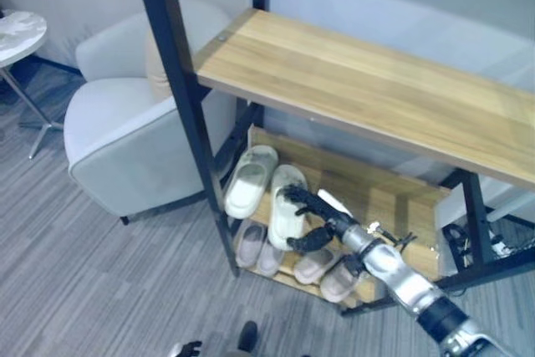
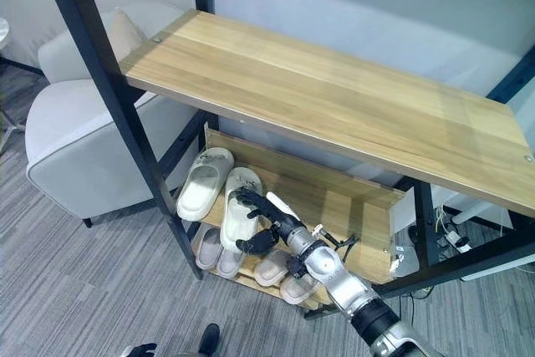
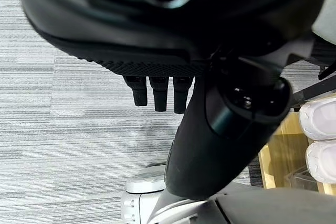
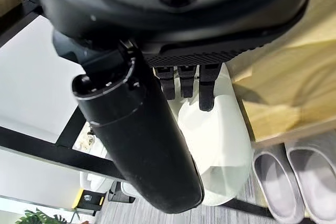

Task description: Arrange the slippers neatly on the shoe rack.

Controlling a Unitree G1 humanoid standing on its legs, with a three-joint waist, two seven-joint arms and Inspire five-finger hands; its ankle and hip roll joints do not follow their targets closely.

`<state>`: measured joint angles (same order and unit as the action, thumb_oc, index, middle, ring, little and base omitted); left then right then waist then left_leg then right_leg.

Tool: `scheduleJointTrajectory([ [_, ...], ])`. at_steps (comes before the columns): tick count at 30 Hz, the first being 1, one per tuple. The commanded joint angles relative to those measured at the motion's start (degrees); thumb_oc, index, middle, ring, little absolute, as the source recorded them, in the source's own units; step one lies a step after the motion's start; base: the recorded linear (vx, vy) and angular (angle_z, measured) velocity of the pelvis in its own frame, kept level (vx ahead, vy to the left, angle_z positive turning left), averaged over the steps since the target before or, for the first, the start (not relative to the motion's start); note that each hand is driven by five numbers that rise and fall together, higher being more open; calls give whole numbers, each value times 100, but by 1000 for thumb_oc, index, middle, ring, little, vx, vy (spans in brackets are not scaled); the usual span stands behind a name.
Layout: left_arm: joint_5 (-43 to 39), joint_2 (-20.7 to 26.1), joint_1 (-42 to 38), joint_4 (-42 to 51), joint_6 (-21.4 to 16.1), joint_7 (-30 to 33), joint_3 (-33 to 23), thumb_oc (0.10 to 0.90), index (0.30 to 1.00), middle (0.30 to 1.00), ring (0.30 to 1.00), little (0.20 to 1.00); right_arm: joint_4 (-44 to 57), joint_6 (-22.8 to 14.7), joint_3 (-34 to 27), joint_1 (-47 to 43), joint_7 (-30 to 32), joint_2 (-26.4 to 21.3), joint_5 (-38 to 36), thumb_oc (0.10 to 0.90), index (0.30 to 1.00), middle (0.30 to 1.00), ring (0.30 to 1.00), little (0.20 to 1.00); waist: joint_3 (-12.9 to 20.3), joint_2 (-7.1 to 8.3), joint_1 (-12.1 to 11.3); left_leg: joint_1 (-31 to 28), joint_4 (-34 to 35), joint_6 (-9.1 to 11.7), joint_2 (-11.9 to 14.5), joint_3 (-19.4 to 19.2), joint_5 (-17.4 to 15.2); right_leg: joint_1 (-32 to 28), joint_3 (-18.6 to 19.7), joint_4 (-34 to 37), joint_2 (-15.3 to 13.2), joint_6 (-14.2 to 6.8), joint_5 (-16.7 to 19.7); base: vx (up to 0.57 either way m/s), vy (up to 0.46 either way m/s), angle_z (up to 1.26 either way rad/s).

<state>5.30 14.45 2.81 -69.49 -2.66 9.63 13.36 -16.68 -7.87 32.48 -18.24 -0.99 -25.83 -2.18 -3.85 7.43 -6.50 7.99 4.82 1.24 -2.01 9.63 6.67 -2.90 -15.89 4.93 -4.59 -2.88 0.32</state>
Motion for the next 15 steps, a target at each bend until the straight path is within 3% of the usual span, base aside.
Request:
scheduleJointTrajectory([
  [1,86,-448,-174,-279,-157,-32,372,800,900,900,900,900,-195,-282,-245,-689,413,179,202,800,900,900,900,900,-11,-93,-206,-457,18,319,277,-345,-528,232,156,-91,-134,-366,-39,0,0,0],
  [15,26,-401,-94,-314,-130,80,398,800,900,900,900,900,-775,-152,-353,-1019,836,532,296,800,900,900,900,900,-32,-80,-354,-460,18,297,260,-325,-531,217,131,-102,-138,-358,-34,0,0,0],
])
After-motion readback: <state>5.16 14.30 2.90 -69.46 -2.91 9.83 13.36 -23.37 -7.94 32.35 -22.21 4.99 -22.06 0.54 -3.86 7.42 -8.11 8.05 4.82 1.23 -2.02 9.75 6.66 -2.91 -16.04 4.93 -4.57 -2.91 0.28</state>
